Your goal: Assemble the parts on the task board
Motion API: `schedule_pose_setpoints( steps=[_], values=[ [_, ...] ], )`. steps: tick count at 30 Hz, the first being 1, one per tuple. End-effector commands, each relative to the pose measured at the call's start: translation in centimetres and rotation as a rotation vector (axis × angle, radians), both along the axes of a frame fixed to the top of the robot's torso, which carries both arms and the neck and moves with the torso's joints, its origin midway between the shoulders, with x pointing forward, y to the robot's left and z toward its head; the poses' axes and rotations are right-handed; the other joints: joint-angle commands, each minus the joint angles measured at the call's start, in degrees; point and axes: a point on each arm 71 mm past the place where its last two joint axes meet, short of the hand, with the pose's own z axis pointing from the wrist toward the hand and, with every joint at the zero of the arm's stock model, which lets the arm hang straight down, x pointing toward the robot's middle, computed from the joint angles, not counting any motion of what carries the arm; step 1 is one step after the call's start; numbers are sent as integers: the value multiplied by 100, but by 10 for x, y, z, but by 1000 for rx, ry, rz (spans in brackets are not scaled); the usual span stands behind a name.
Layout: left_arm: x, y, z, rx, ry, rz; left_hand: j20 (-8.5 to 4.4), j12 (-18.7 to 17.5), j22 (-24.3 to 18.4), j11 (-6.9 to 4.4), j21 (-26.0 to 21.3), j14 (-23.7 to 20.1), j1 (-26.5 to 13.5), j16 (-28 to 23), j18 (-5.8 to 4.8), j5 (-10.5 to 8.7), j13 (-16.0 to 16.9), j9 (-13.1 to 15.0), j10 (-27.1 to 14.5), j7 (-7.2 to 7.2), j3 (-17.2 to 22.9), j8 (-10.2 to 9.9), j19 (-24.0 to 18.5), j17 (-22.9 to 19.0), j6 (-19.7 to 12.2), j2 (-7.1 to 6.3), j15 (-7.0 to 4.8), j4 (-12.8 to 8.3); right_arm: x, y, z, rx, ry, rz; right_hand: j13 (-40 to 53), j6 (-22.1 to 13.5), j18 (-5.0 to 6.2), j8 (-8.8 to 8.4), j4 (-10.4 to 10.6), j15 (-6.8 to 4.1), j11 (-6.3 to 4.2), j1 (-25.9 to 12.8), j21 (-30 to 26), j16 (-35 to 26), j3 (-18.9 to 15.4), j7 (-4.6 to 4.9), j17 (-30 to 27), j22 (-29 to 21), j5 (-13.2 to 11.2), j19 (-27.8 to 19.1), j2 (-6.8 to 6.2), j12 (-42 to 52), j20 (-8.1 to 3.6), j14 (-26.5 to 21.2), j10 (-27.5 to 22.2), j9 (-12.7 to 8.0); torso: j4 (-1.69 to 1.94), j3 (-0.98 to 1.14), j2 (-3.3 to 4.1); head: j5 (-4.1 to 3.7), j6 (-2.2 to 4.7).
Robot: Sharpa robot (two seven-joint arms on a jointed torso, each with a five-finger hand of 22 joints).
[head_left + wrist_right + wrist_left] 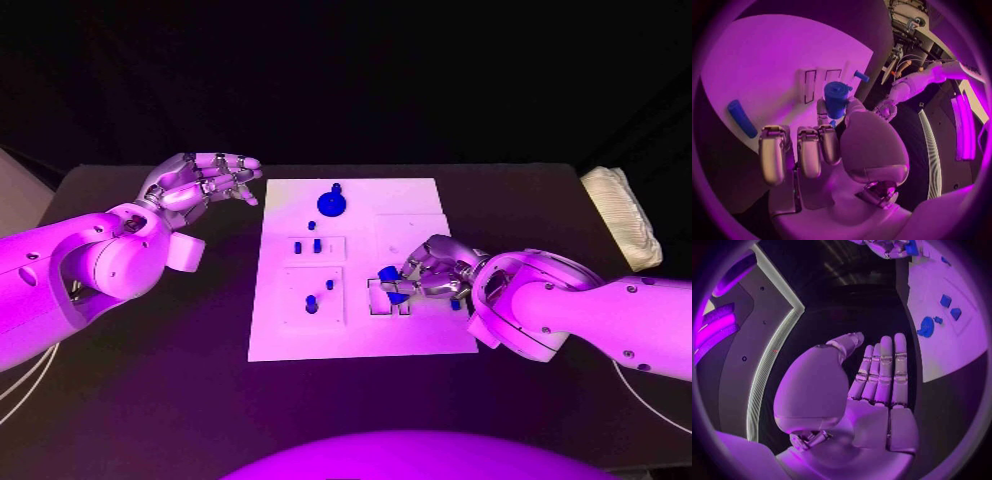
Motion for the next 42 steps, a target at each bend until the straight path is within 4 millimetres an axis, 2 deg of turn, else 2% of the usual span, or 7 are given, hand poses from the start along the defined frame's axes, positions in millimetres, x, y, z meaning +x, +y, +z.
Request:
schedule_pose_setpoints(
  steps=[1, 8, 15, 22, 25, 33, 42],
  values=[
    [-1, -3, 1, -12, 3, -21, -10, -18, -7, 8, -20, -4, -7, -27, 69, 7, -9, -2, -37, -14, -4, 7, 35, 4, 10, 21, 16, 26, -1, 5, -3, -90, -2, 67, 844, 147, -82, 216, -32, -46, -42, -184, 24, 27, 3, -112, 1267, 1364, -66, 507, -79, -6, -42, 546, 207, 49, -5, 0, 0, 7, -7],
    [-1, -3, 0, -11, 4, -22, -9, -18, -12, 7, -28, -7, -10, -29, 70, 6, -10, -2, -41, -14, -8, 9, 36, 5, 13, 19, 15, 29, 0, 10, -3, -143, -41, 82, 872, 156, -84, 266, -29, -48, -46, -379, 34, 30, -39, -119, 1277, 1370, -191, 509, -125, -3, -42, 548, 224, 50, -6, 6, -1, 10, -14],
    [-1, -3, 0, -10, 10, -27, -8, -18, -14, 7, -31, -8, -13, -30, 70, 6, -10, -2, -43, -14, -8, 10, 36, 6, 13, 20, 15, 33, 4, 9, -4, -173, -63, 69, 874, 158, -86, 289, -28, -50, -48, -471, 45, 34, -60, -122, 1291, 1374, -184, 511, -143, -12, -43, 551, 225, 51, 0, 1, -5, 11, -3],
    [-1, -3, 0, -9, 14, -29, -8, -18, -16, 8, -35, -9, -18, -30, 69, 6, -10, -2, -44, -13, -10, 10, 37, 6, 13, 22, 16, 38, 6, 11, -6, -185, -74, 63, 874, 158, -88, 300, -26, -51, -50, -521, 52, 37, -65, -123, 1298, 1377, -183, 513, -139, -18, -44, 552, 225, 52, -3, 8, 2, 15, -1],
    [-2, -3, 0, -9, 15, -30, -8, -18, -16, 8, -35, -9, -18, -30, 69, 6, -10, -2, -44, -13, -10, 10, 37, 6, 13, 22, 16, 38, 6, 12, -7, -187, -73, 67, 881, 151, -89, 329, -25, -53, -50, -642, 57, 35, -88, -125, 1296, 1380, -284, 513, -141, -28, -45, 551, 228, 52, -3, 8, 5, 16, -4],
    [-1, -2, 0, -7, 16, -28, -6, -18, -21, 8, -42, -11, -24, -32, 69, 6, -10, -3, -47, -12, -10, 9, 37, 7, 11, 27, 18, 46, 6, 15, -9, -190, -60, 81, 885, 132, -84, 378, -28, -52, -50, -852, 32, 31, -241, -123, 1288, 1375, -235, 509, -159, -53, -45, 550, 227, 55, -5, 7, 5, 23, -20],
    [-1, -2, 0, -7, 16, -27, -5, -17, -25, 9, -49, -13, -29, -33, 69, 7, -10, -3, -50, -11, -9, 9, 38, 8, 10, 35, 19, 55, 5, 16, -10, -189, -55, 86, 871, 98, -77, 408, -26, -48, -43, -951, -5, 21, -390, -115, 1268, 1365, -378, 501, -181, -96, -42, 545, 212, 53, -7, 8, -1, 25, -47]
  ],
)
